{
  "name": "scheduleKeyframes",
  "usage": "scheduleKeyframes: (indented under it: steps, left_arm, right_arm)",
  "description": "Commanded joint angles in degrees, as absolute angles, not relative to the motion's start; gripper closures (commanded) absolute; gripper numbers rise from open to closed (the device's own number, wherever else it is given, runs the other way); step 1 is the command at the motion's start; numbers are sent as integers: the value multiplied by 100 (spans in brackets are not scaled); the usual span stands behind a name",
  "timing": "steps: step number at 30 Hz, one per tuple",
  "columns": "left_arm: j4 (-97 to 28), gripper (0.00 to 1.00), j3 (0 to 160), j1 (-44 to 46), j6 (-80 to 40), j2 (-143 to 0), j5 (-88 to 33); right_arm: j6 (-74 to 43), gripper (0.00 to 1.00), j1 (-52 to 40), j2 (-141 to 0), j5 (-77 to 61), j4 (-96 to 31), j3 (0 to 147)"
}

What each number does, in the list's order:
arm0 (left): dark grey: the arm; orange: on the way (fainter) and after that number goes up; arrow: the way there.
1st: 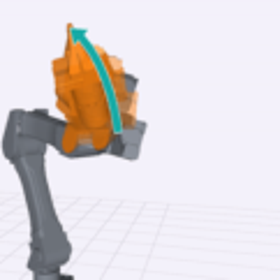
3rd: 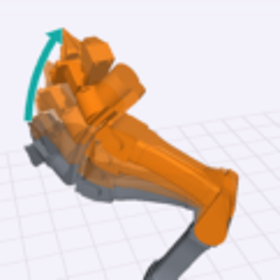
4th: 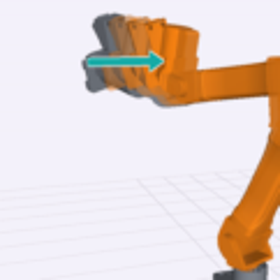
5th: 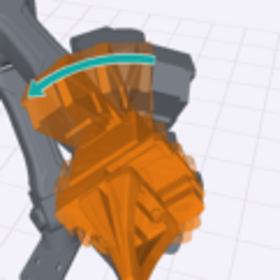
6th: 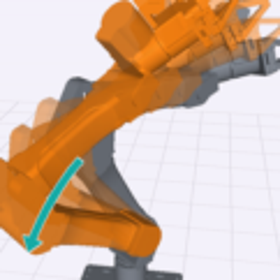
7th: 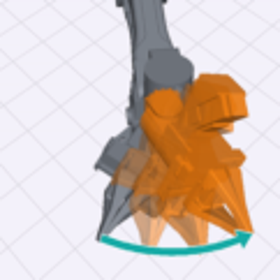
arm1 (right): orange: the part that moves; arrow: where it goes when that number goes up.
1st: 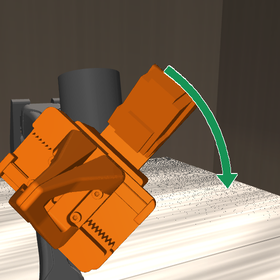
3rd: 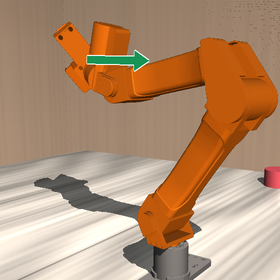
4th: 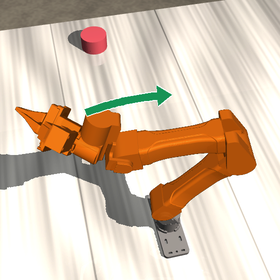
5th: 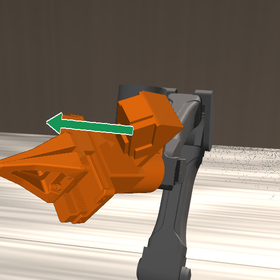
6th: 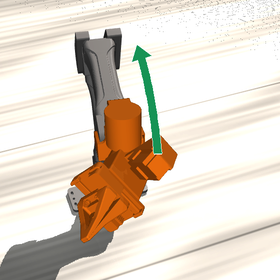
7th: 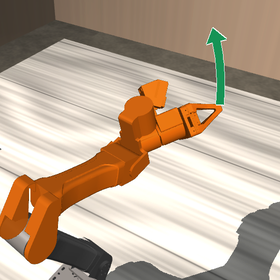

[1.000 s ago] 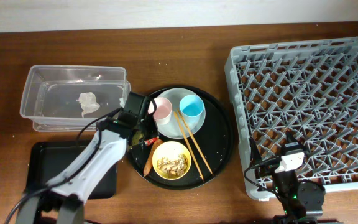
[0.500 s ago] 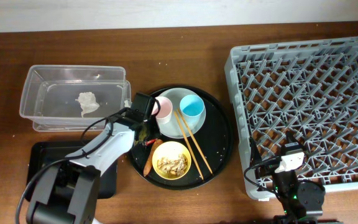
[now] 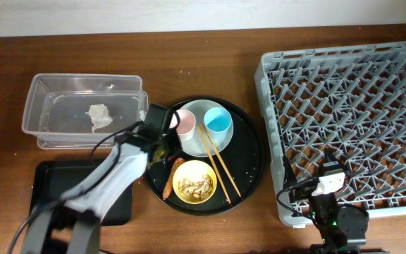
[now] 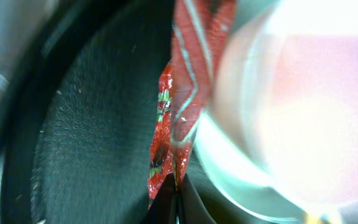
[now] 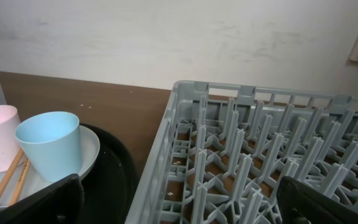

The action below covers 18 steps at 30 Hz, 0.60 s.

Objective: Sort waste into correct bins and load items into the dishwasher rack
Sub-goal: 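Grasp the red snack wrapper with the left gripper, drop it in the clear bin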

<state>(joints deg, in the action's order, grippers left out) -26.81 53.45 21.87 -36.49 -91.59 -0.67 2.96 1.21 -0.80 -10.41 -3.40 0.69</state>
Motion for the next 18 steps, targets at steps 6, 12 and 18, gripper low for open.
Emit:
scheduleKeyframes:
  steps: [6, 12, 18]
  left_arm:
    - [-2777, 99, 5439, 1806, -3269, -7218, 965]
    - [-1505, 99, 5437, 1048, -2965, -7881, 1975]
    - [-663, 91, 5437, 462, -2967, -9087, 1763]
  right_arm:
    - [250, 2, 152, -47, -1028, -362, 32]
    - [250, 2, 152, -47, -1026, -364, 32]
    - [250, 2, 152, -47, -1026, -364, 32]
